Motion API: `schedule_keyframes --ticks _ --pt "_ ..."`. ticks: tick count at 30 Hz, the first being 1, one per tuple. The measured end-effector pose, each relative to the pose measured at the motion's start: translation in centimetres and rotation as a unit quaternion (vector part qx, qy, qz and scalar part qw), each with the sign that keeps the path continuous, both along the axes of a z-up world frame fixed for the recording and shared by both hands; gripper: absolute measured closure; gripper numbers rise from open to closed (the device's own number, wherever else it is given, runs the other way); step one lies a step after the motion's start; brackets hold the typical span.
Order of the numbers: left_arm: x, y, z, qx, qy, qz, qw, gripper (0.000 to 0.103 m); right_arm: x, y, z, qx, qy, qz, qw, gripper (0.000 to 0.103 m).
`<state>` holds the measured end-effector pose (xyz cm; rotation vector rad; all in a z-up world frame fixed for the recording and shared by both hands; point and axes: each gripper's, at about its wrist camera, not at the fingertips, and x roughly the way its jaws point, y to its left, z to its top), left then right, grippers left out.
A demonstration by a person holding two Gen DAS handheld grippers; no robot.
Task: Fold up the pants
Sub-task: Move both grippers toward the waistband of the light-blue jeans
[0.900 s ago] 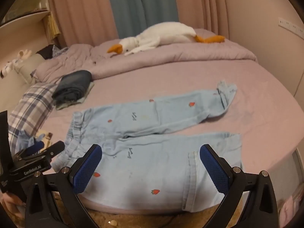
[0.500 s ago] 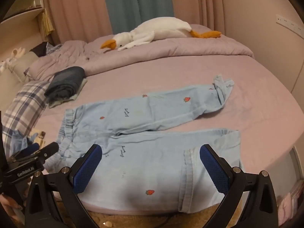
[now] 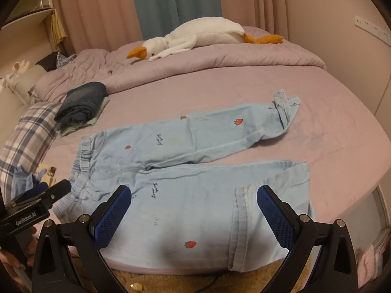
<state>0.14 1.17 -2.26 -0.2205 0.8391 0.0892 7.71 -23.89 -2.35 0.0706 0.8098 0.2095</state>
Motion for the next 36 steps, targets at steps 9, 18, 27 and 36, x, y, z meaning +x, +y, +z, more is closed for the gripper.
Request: schedule_keyframes --ticks 9,18,27,36 --pt "-0.1 0.1 0.0 0.0 0.001 0.003 1.0 0.002 0.0 -0.2 -0.1 -0.004 -0.001 -0.001 1.0 0.001" --pt "-0.1 0.2 0.1 -0.002 0.0 0.003 1.0 0.002 0.1 -0.2 -0.2 -0.001 0.008 -0.002 1.0 0.001" --pt "0.0 0.8 -0.2 -0.003 0.005 0.011 0.9999 0.002 0.2 -0.7 -0.7 0.006 0.027 -0.015 0.999 0.001" --pt "0.5 2.1 -1.4 -0.009 0.023 0.03 0.9992 0.002 0.4 -1.4 -1.1 0.042 0.051 -0.023 0.998 0.001"
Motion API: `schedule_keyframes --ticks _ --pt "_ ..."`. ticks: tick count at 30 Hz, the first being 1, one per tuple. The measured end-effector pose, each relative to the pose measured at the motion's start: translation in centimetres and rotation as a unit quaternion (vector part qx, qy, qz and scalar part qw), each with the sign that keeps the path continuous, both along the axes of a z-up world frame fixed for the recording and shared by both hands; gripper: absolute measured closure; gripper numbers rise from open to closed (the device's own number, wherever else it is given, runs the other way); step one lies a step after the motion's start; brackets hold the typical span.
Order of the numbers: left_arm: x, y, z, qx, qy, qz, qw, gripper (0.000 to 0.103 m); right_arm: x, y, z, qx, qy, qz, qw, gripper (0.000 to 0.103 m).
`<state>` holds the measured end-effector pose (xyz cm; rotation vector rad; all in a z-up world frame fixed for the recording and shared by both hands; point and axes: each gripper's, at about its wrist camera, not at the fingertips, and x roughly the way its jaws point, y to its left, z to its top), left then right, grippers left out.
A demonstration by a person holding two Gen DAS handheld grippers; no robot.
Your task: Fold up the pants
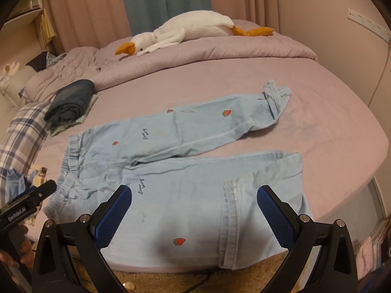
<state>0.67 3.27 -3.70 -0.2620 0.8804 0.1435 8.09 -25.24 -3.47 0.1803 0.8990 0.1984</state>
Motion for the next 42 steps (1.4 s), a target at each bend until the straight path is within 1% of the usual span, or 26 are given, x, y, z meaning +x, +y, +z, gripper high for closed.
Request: schedule_keyframes --ticks 7,12,25,29,33,37,42 --pt "0.0 0.7 -0.5 0.002 0.005 0.011 0.9999 0.002 0.0 -0.7 -0.5 -0.014 0.004 -0.01 1.0 0.001" --pt "0.0 1.3 -0.7 0.001 0.009 0.023 0.9997 0.002 -0.1 -1.2 -0.7 -0.011 0.007 -0.015 1.0 0.001" --pt "0.0 2.4 -1.2 -0.008 0.007 0.025 0.9996 0.002 -0.4 -1.9 -0.9 -0.021 0.008 -0.027 0.999 0.001" --pt "0.7 4.1 -2.4 -0.011 0.018 0.045 0.9988 0.002 -0.4 -2.6 -1.3 -0.016 0.017 -0.036 0.999 0.001" --pt "1.3 5.4 -4.0 -0.016 0.039 0.056 0.9975 0.002 -0.4 -3.5 -1.8 -0.019 0.031 -0.047 0.998 0.001" --pt "2.0 6.1 -5.5 -0.02 0.055 0.046 0.9972 0.002 -0.2 -4.3 -2.4 -0.014 0.04 -0.056 0.998 0.001" --pt "3.2 7.4 -7.5 -0.048 0.075 0.04 0.9952 0.002 0.4 -5.4 -3.9 -0.018 0.061 -0.069 0.996 0.001"
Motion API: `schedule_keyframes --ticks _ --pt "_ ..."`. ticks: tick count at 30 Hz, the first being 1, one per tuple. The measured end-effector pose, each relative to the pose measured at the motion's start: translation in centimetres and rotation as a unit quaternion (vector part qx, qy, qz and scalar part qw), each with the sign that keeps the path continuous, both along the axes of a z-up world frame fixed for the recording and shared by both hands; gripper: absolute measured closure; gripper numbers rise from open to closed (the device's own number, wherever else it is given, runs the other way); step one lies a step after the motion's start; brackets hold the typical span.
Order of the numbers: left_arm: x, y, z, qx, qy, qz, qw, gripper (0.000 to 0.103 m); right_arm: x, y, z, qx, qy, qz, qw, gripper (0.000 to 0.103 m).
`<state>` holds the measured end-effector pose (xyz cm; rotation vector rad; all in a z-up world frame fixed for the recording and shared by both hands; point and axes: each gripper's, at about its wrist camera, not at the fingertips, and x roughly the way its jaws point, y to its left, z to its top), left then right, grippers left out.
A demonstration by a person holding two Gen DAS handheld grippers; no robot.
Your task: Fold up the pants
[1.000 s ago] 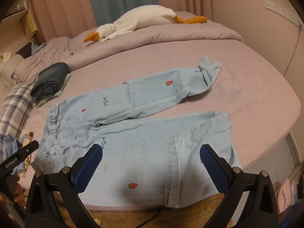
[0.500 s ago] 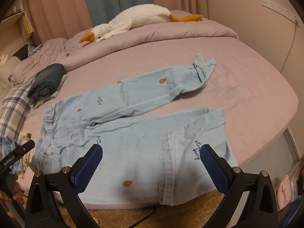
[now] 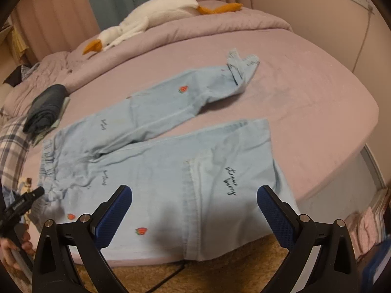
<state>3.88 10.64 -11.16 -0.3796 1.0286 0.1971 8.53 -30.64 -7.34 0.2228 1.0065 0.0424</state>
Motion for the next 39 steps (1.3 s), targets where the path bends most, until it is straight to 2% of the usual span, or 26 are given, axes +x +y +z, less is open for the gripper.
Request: schedule_keyframes --ticks 4,6,8,9,10,13,14,15,16,17,18,19,20,21,22,25,28,30,33,34,36,38,39 --pt "0.5 0.6 -1.9 -0.026 0.021 -0.005 0.9994 0.007 0.9 -1.1 -2.2 -0.009 0.04 -0.014 0.999 0.001" --pt "0.5 0.9 -2.8 -0.054 0.026 -0.006 0.9982 0.018 1.3 -1.5 -3.3 -0.019 0.06 -0.016 0.998 0.002" --pt "0.2 1.3 -2.9 -0.064 0.016 0.002 0.9979 0.025 1.6 -1.6 -4.1 -0.021 0.074 -0.011 0.997 0.009" --pt "0.1 1.4 -2.8 -0.067 0.011 0.002 0.9977 0.036 1.8 -1.6 -4.5 -0.016 0.081 -0.007 0.997 0.011" --pt "0.0 1.5 -2.7 -0.069 0.011 0.003 0.9975 0.042 2.0 -1.4 -4.9 -0.011 0.086 -0.002 0.996 0.011" --pt "-0.4 1.0 -2.5 -0.076 0.005 -0.01 0.9971 0.075 2.4 -0.3 -5.3 -0.014 0.091 0.019 0.996 0.011" --pt "-0.7 0.7 -2.5 -0.091 -0.002 -0.015 0.9958 0.08 2.5 0.1 -5.6 -0.019 0.09 0.025 0.995 0.011" --pt "-0.8 0.7 -2.5 -0.088 -0.003 -0.009 0.996 0.081 2.8 0.6 -6.0 -0.03 0.09 0.031 0.995 0.014" --pt "-1.0 0.6 -2.5 -0.081 -0.004 -0.004 0.9967 0.081 3.1 1.1 -6.5 -0.051 0.091 0.033 0.994 0.022" --pt "-1.2 0.6 -2.3 -0.077 -0.006 0.001 0.997 0.082 3.2 1.6 -6.7 -0.075 0.085 0.035 0.993 0.024" --pt "-1.4 0.7 -2.1 -0.074 -0.007 0.006 0.9972 0.082 3.0 1.9 -6.4 -0.086 0.073 0.04 0.993 0.03" --pt "-1.6 0.8 -1.8 -0.071 -0.009 0.009 0.9974 0.082 2.8 2.1 -5.9 -0.09 0.064 0.047 0.993 0.051" --pt "-2.0 0.8 -1.4 -0.061 -0.01 0.012 0.998 0.082 2.8 1.9 -5.3 -0.093 0.06 0.052 0.993 0.064" --pt "-2.3 0.8 -1.0 -0.053 -0.012 0.015 0.9984 0.082 2.9 1.4 -4.6 -0.098 0.057 0.047 0.992 0.09" --pt "-2.8 1.1 -0.5 -0.052 -0.02 0.018 0.9983 0.082 3.1 0.6 -3.9 -0.1 0.052 0.039 0.993 0.095" --pt "-3.7 2.0 0.9 -0.063 -0.037 0.023 0.9971 0.082 3.6 -3.2 -0.6 -0.1 0.018 0.005 0.995 0.095" --pt "-4.0 2.5 1.8 -0.022 -0.036 0.035 0.9985 0.082 3.8 -7.5 2.8 -0.097 -0.023 -0.038 0.994 0.095" --pt "-4.1 3.5 1.7 -0.004 -0.029 0.056 0.998 0.082 4.0 -10.4 3.7 -0.083 -0.043 -0.061 0.994 0.095" --pt "-4.3 5.2 0.3 -0.023 -0.008 0.068 0.9974 0.082 4.5 -14.2 1.7 -0.005 -0.035 -0.049 0.998 0.095" --pt "-4.2 5.3 0.0 -0.024 -0.004 0.069 0.9973 0.081 5.0 -14.8 0.5 -0.001 -0.025 -0.041 0.999 0.095" --pt "-3.9 5.1 -0.8 -0.018 0.015 0.069 0.9974 0.078 5.7 -15.6 -1.2 -0.031 0.008 -0.04 0.999 0.093" --pt "-3.7 4.5 -0.9 0.003 0.025 0.069 0.9973 0.074 6.3 -16.0 -4.0 -0.048 0.052 -0.061 0.996 0.084" --pt "-3.7 4.4 -0.7 0.013 0.027 0.07 0.9971 0.071 6.3 -16.3 -4.6 -0.052 0.068 -0.079 0.993 0.068"
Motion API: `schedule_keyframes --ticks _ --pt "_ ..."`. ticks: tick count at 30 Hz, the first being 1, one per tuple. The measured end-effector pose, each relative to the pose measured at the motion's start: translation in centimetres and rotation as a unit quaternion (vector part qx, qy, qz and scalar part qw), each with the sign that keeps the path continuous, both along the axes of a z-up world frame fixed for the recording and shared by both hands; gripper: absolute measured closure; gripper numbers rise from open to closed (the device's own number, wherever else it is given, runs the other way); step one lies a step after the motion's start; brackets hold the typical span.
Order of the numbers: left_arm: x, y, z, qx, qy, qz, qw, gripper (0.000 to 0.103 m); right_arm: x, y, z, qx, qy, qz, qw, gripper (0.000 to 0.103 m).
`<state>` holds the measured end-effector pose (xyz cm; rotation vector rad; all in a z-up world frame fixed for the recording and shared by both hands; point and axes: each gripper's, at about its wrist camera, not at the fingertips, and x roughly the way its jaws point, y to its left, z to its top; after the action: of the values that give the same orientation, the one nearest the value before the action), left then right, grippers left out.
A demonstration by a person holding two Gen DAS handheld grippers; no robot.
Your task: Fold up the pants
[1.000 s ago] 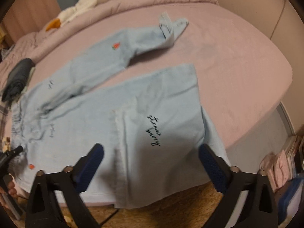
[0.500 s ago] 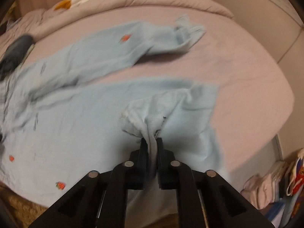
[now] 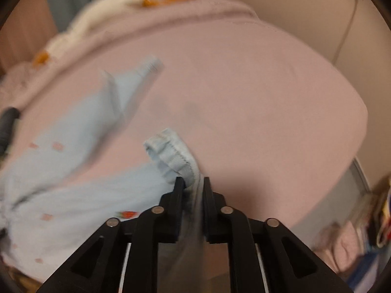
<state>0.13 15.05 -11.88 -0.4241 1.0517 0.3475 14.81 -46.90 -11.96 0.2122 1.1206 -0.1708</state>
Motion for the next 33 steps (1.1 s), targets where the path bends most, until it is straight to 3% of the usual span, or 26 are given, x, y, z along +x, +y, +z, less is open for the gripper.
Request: schedule_keyframes --ticks 1,3,7,8,13,19,22,25,27,29,30,33 --pt "-0.1 0.1 0.1 0.005 0.003 0.002 1.0 0.068 -0.2 -0.6 -0.3 -0.003 0.008 -0.019 1.0 0.05" --pt "-0.4 0.3 0.4 0.01 0.011 0.009 0.9998 0.057 -1.1 -1.9 0.3 -0.012 -0.001 -0.055 0.998 0.039" --pt "-0.5 0.5 1.7 0.019 0.001 0.022 0.9996 0.048 -2.9 -2.9 2.8 -0.04 -0.02 -0.099 0.994 0.039" --pt "-0.6 0.3 2.2 0.019 -0.006 0.023 0.9995 0.042 -3.3 -2.7 3.6 -0.039 -0.029 -0.101 0.994 0.039" --pt "-0.8 -1.0 5.1 0.019 -0.049 0.008 0.9986 0.033 -3.5 -0.2 5.3 -0.009 -0.065 -0.07 0.995 0.039" --pt "-0.3 -3.1 6.1 -0.008 -0.069 -0.023 0.9973 0.033 -2.7 0.2 3.8 0.023 -0.066 -0.03 0.997 0.039" --pt "0.2 -4.4 5.6 -0.005 -0.056 -0.039 0.9977 0.033 -1.6 -0.1 0.6 0.03 -0.027 -0.025 0.999 0.04" --pt "0.6 -5.0 5.3 -0.012 -0.05 -0.049 0.9974 0.033 -1.0 -1.6 -1.7 0.031 0.007 -0.054 0.998 0.042" --pt "1.0 -5.5 5.4 -0.021 -0.052 -0.059 0.9967 0.033 -0.9 -2.4 -0.7 0.026 0.006 -0.079 0.997 0.042" --pt "1.4 -5.8 5.7 -0.028 -0.059 -0.067 0.9956 0.033 -0.3 -2.7 1.1 -0.035 0.01 -0.115 0.993 0.042" --pt "1.8 -6.0 5.9 -0.033 -0.063 -0.071 0.9949 0.033 0.1 -2.6 2.2 -0.04 0.0 -0.118 0.992 0.042" --pt "2.8 -6.6 6.2 -0.043 -0.069 -0.077 0.9937 0.033 2.0 -0.6 5.7 0.037 -0.053 -0.061 0.996 0.042"
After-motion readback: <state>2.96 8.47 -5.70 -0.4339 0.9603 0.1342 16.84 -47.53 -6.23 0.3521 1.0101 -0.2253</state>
